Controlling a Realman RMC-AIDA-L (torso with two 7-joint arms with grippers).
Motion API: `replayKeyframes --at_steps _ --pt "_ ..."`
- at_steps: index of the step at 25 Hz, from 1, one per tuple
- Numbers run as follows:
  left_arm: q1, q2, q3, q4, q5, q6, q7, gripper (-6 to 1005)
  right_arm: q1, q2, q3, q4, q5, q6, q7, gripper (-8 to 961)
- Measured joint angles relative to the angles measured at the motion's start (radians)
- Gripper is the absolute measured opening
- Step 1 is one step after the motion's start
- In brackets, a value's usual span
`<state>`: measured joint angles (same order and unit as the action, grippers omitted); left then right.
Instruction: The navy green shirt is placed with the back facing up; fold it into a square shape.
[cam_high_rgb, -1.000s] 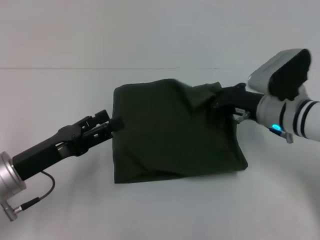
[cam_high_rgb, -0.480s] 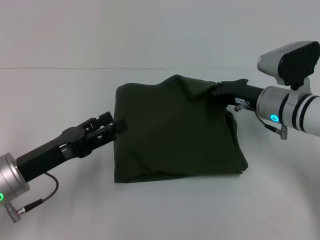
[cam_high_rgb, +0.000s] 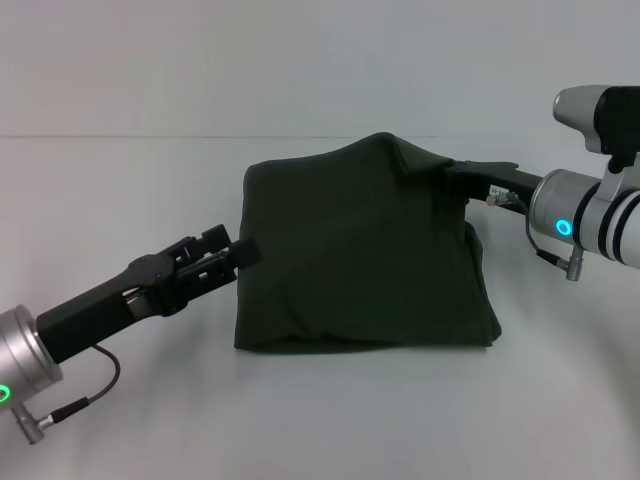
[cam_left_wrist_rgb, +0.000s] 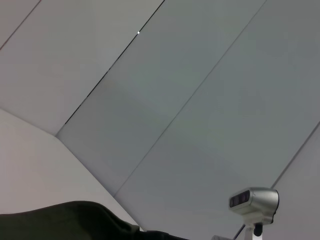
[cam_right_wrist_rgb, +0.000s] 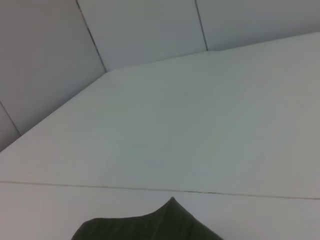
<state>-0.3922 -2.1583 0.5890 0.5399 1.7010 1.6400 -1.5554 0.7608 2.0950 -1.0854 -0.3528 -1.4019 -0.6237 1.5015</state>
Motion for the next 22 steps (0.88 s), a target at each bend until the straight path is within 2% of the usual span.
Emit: replayKeyframes --at_steps 15,22 --pt "-0.005 0.0 0.003 -0.004 0.003 -0.008 0.016 919 -0.002 0.006 0.042 0.019 0.051 -0.007 0.079 177" --pt "-0.004 -0.001 0.005 -0.005 0.003 -0.004 0.017 919 -0.04 0.001 0.052 0.021 0.171 0.01 0.075 341"
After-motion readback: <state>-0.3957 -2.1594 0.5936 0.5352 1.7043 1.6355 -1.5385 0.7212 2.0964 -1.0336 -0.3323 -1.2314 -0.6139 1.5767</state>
